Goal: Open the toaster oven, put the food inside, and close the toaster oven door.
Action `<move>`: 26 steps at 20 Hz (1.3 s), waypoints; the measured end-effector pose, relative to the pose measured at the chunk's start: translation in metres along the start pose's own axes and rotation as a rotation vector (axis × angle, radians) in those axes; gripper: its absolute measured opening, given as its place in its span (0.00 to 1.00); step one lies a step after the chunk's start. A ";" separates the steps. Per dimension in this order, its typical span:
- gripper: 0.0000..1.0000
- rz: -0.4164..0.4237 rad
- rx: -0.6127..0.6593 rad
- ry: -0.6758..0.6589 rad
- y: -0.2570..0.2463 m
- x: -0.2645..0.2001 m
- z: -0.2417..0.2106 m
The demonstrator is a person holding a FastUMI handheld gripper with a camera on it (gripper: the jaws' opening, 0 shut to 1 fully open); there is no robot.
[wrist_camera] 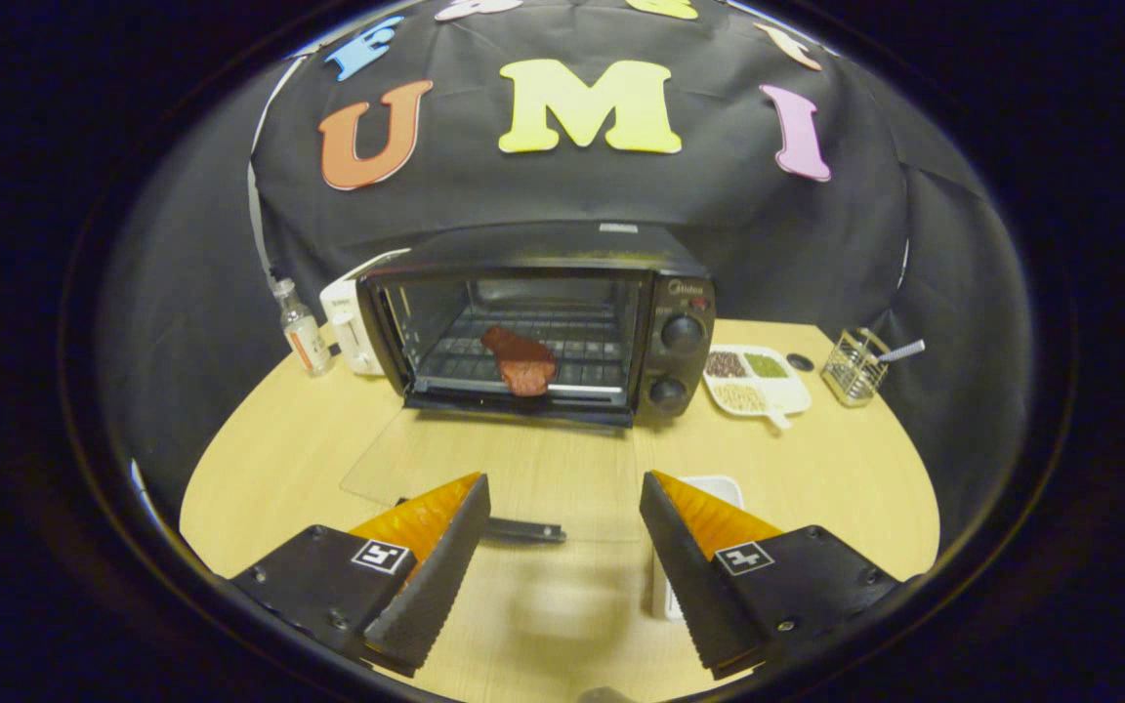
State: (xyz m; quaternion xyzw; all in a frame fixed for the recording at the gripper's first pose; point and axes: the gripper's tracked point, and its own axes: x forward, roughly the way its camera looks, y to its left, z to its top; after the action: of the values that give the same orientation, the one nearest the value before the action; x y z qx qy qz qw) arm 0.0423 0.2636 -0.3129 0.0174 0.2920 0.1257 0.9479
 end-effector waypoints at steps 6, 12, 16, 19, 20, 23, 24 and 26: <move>0.99 0.026 0.002 0.072 0.014 0.013 -0.053; 0.99 0.055 -0.008 0.125 0.031 0.043 -0.077; 0.99 0.058 -0.028 0.147 0.037 0.065 -0.082; 0.99 0.058 -0.056 0.159 0.038 0.076 -0.084; 0.99 0.057 -0.065 0.157 0.038 0.078 -0.082; 0.99 0.067 -0.102 0.159 0.042 0.079 -0.078; 0.99 0.065 -0.109 0.154 0.042 0.077 -0.075; 0.99 0.063 -0.112 0.134 0.043 0.073 -0.062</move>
State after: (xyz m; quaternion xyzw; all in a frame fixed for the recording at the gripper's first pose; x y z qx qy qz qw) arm 0.0559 0.3210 -0.4002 -0.0350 0.3466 0.1724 0.9214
